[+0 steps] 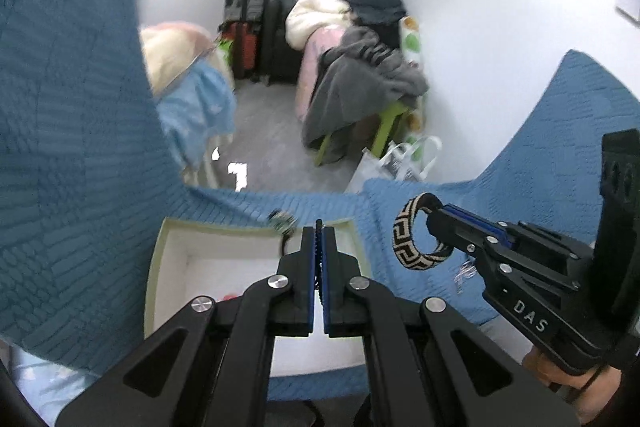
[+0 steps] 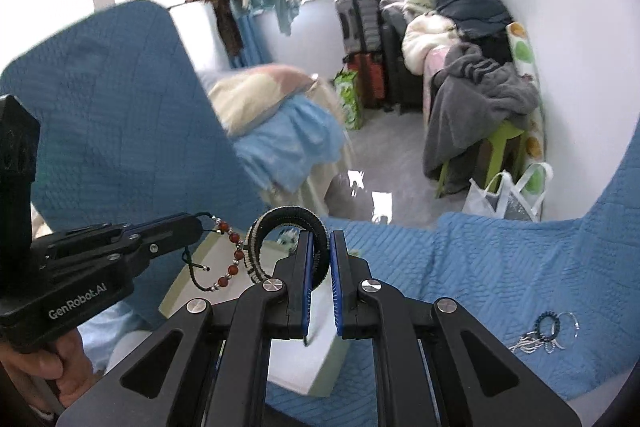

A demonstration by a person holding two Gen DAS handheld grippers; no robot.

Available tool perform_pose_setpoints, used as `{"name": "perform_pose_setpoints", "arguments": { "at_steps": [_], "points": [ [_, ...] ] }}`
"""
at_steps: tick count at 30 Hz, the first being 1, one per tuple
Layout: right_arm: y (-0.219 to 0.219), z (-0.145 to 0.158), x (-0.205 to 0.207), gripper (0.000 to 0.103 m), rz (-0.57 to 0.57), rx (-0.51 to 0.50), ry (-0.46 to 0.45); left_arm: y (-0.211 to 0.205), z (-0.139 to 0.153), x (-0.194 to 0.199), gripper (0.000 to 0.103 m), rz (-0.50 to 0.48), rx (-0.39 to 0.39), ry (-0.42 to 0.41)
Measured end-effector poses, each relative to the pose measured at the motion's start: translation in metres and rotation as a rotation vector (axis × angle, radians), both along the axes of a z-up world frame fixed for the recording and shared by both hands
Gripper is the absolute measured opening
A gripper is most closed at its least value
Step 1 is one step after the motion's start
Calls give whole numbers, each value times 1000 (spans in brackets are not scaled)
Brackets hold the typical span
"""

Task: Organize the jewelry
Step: 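Carry the red-bead chain and black patterned ring over the open box, then open both tools to drop the chain and ring into the box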

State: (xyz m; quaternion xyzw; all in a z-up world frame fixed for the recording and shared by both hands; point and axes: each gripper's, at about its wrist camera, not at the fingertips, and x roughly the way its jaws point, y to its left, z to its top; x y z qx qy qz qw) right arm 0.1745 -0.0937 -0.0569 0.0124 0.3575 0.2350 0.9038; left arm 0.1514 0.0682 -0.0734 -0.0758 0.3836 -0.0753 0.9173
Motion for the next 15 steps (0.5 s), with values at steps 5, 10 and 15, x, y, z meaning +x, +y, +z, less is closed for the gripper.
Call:
{"name": "perform_pose_setpoints", "arguments": {
  "at_steps": [5,10,15],
  "points": [
    [21,-29,1,7,31,-51,66,21,-27,6,2,30,-33,59],
    [34,-53,3,7,40,-80,126,26,-51,9,2,38,-39,110],
    [47,-72,1,7,63,-121,159,29,-71,11,2,49,-37,155]
  ]
}}
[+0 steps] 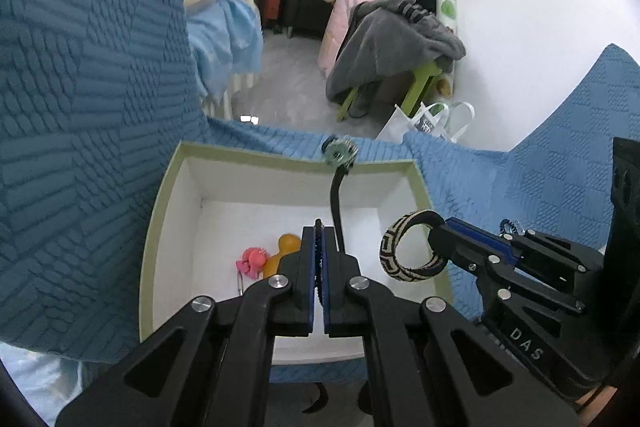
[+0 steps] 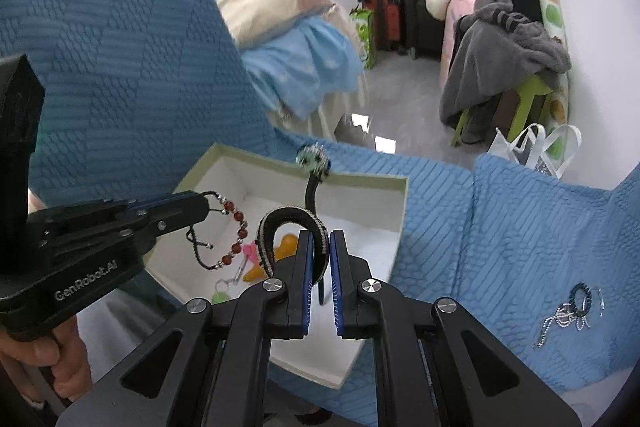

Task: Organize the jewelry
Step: 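Open both tools to drop the chain and ring into the box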

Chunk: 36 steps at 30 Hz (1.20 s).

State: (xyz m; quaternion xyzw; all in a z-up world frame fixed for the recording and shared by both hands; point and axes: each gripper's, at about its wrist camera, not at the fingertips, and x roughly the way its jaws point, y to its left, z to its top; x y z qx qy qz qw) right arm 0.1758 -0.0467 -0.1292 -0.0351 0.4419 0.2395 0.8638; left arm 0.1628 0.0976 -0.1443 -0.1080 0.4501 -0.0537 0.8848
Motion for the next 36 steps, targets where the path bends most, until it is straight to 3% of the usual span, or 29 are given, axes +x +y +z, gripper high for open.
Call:
{"name": "perform_pose_setpoints", "arguments": {
  "at_steps": [11,13,15,16,23,36],
  "points": [
    [11,-24,2,7,29,-56,41,13,-16,-4,5,32,-29,47],
    [12,-26,3,9,28,-56,45,17,-16,-5,22,51,-31,35],
    [12,-26,4,22,27,-60,48,21,-17,-5,67,78,-35,36],
    [12,-27,4,32,28,-51,52,23,-16,-7,68,87,-30,26],
    [7,-13,3,32,31,-37,15,26,-1,-13,68,115,-12,-11],
    [-49,55,-13,32,-30,45,-161,-12,63,-26,69,121,3,-184]
  ]
}}
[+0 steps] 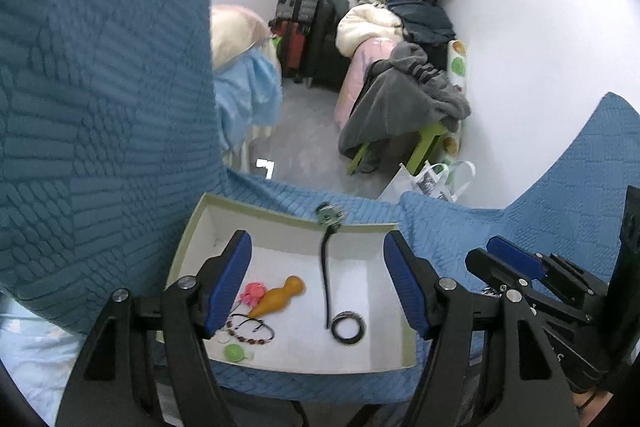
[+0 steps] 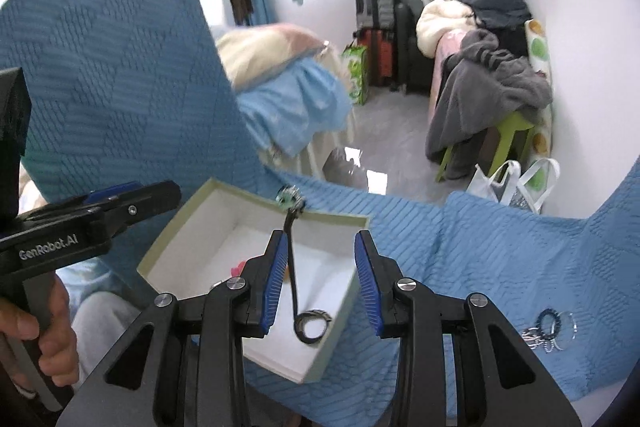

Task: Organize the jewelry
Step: 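Open both tools to drop the chain and ring into the box, then move both open tools back to the remaining jewelry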

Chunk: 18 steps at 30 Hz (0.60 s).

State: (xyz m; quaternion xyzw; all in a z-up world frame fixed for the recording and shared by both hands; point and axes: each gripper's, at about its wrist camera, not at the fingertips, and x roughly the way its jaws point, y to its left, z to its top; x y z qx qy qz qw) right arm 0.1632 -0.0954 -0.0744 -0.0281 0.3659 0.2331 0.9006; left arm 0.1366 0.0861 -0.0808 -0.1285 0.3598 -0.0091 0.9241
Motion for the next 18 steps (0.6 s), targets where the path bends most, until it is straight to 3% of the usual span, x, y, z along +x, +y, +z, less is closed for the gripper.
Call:
{"name": "perform_pose_setpoints", "arguments": {
  "at_steps": [5,10,18],
  "points": [
    [-30,11,-10,32,-38,18,-57,-24,2,3,69,-19,16,2],
    [-77,-6,-18,32,-137,12,-55,-63,-11,6,69,-98,20,17],
    [-164,-33,-24,32,-292,51,-35,-132,-28,18,68,-268,-88,-4]
  ]
}}
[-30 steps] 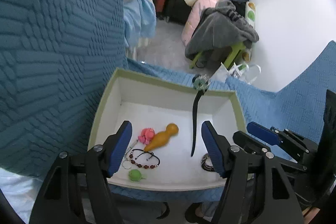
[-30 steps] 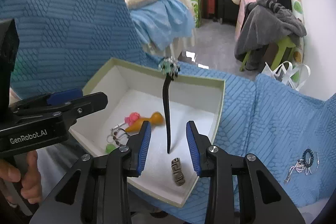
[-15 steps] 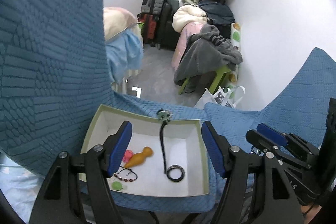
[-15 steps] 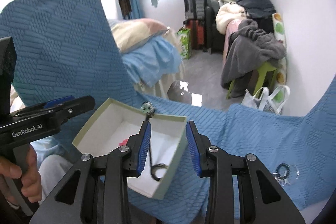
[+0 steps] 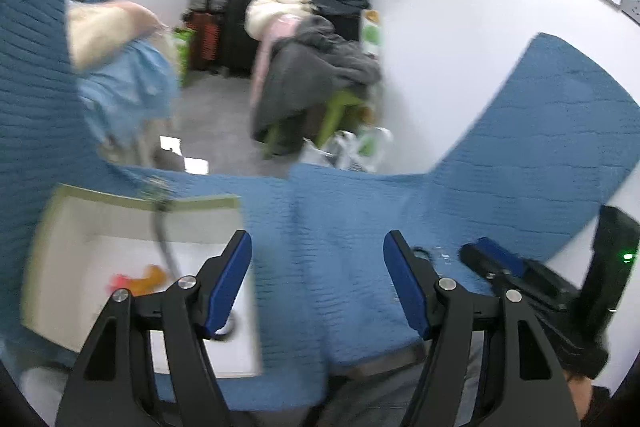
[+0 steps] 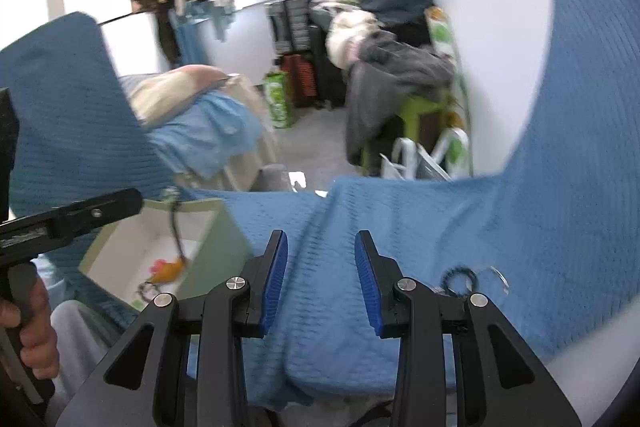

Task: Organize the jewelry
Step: 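Move both open tools back to the remaining jewelry, then grasp the silver bead chain with the left tool while the right tool grasps the black coil keyring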

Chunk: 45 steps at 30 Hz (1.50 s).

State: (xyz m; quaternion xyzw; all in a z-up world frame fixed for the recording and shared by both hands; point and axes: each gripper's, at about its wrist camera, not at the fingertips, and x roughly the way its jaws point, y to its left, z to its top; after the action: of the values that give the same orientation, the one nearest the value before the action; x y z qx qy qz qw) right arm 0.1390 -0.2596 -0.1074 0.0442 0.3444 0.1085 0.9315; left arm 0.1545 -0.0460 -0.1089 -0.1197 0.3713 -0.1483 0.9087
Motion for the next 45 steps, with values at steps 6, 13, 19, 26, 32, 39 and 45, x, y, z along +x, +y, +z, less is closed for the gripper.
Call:
{"name": "perform_pose_setpoints", "arguments": {
  "at_steps": [6,13,19,26,32,39,45],
  "points": [
    [-54,-30,4,32,-84,7,41,-51,-34,16,64,-86,-32,71],
    [-96,-78,26,32,-100,22,146,-88,-85,44,48,-167,-99,227],
    [-112,-102,54,31,-102,12,187,-122,-105,62,46,-219,-64,234],
    [-132,-139,91,23,-126,27,318,-150,-127,88,43,-301,-11,237],
    [-132,-150,102,19,-146,6,342,-167,-146,90,39,-344,-7,254],
    [-129,-160,104,8,-131,-13,372,-187,-160,86,39,-378,36,279],
    [-145,-144,93,7,-177,51,301,-196,-164,90,39,-398,65,279]
  ]
}}
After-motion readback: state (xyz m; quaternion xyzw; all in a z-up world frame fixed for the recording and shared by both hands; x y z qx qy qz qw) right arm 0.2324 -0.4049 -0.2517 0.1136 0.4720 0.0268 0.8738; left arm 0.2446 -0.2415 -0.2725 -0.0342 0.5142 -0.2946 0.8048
